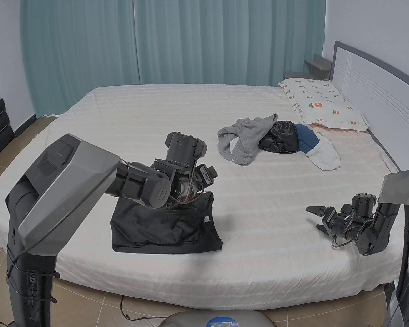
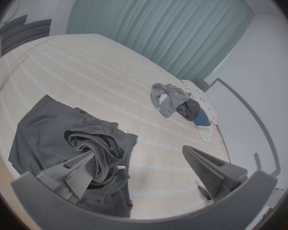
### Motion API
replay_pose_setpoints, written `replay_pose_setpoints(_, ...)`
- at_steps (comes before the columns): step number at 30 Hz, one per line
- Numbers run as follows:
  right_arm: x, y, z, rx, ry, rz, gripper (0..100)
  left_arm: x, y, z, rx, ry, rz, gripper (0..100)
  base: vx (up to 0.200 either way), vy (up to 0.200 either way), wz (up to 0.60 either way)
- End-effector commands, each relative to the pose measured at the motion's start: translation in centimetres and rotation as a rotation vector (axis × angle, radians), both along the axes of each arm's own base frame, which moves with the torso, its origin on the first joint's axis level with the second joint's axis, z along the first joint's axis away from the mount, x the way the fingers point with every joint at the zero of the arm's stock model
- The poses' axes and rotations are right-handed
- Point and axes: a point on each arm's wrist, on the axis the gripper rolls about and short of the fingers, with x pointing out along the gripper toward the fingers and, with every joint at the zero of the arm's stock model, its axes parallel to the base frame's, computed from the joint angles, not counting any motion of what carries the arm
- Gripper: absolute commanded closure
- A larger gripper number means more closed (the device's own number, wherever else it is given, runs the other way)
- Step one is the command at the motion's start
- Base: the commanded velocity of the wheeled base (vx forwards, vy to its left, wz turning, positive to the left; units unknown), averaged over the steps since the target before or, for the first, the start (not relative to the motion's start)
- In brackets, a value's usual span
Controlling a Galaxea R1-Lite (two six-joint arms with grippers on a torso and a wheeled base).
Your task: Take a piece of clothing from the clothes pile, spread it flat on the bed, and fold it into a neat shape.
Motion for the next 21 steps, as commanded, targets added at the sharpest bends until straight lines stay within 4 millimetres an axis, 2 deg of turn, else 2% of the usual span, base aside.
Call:
replay_pose_setpoints(1,0.0,0.0,0.0,0.0,0.0,0.001,0,-0.4,0.3,1.5,-0.026,-0.018,-0.016,0,0.0,0.0,0.0)
replay_pose_setpoints(3,0.0,0.0,0.0,0.0,0.0,0.001,0,-0.4,0.2,1.4,-0.021,-0.018,-0.02,0,0.0,0.0,0.0)
replay_pose_setpoints(4,0.0,0.0,0.0,0.0,0.001,0.001,0,-0.3,0.0,0.3,0.005,0.001,-0.026,0,0.0,0.0,0.0)
replay_pose_setpoints(11,0.0,0.0,0.0,0.0,0.001,0.001,0,-1.0,0.3,-1.7,0.14,0.114,-0.1,0,0.0,0.0,0.0)
replay_pose_setpoints(15,0.0,0.0,0.0,0.0,0.001,0.001,0,-1.1,0.7,-2.1,0.196,0.147,-0.132,0,0.0,0.0,0.0)
replay_pose_setpoints(21,0.0,0.0,-0.1,0.001,0.003,0.001,0,-0.9,0.8,-1.9,0.185,0.131,-0.124,0,0.0,0.0,0.0)
